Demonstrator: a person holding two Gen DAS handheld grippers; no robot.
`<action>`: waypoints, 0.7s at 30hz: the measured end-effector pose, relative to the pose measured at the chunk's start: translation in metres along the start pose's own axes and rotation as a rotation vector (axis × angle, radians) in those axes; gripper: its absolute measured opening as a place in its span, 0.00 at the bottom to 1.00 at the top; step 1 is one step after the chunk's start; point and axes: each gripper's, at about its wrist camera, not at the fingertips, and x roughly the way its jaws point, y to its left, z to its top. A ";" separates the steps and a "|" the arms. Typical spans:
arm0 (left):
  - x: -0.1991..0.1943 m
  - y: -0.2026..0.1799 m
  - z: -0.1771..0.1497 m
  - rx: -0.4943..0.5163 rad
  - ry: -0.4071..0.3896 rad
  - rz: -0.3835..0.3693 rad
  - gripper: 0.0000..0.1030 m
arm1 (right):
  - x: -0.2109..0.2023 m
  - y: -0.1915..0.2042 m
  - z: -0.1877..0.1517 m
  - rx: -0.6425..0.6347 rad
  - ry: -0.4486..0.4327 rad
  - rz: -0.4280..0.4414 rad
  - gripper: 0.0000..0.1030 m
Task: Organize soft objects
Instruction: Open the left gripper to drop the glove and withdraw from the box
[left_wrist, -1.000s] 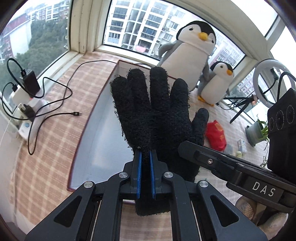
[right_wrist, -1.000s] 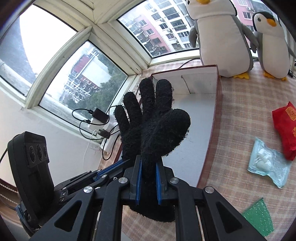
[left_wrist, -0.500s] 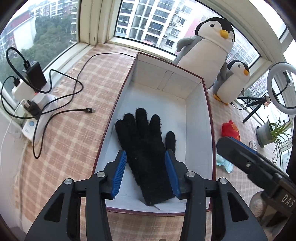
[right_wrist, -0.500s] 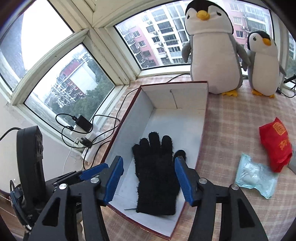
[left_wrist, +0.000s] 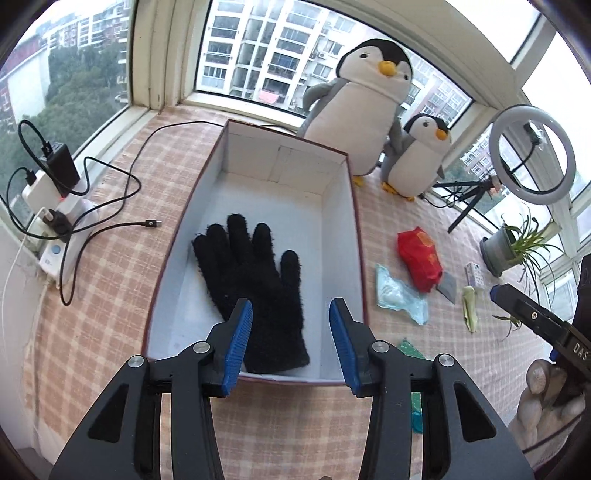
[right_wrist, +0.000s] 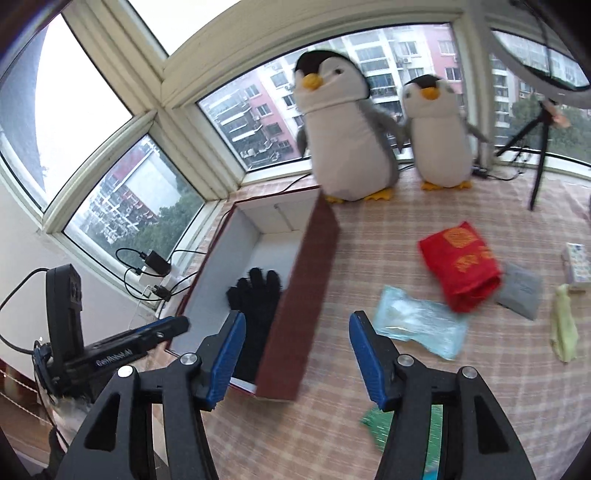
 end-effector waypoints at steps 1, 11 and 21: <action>-0.003 -0.006 -0.005 0.001 -0.003 -0.003 0.41 | -0.009 -0.009 -0.002 -0.001 -0.007 -0.015 0.53; 0.004 -0.076 -0.054 0.024 0.034 -0.036 0.41 | -0.093 -0.117 -0.036 0.024 -0.045 -0.123 0.53; 0.032 -0.126 -0.083 -0.017 0.094 -0.027 0.41 | -0.124 -0.211 -0.042 0.057 -0.017 -0.196 0.53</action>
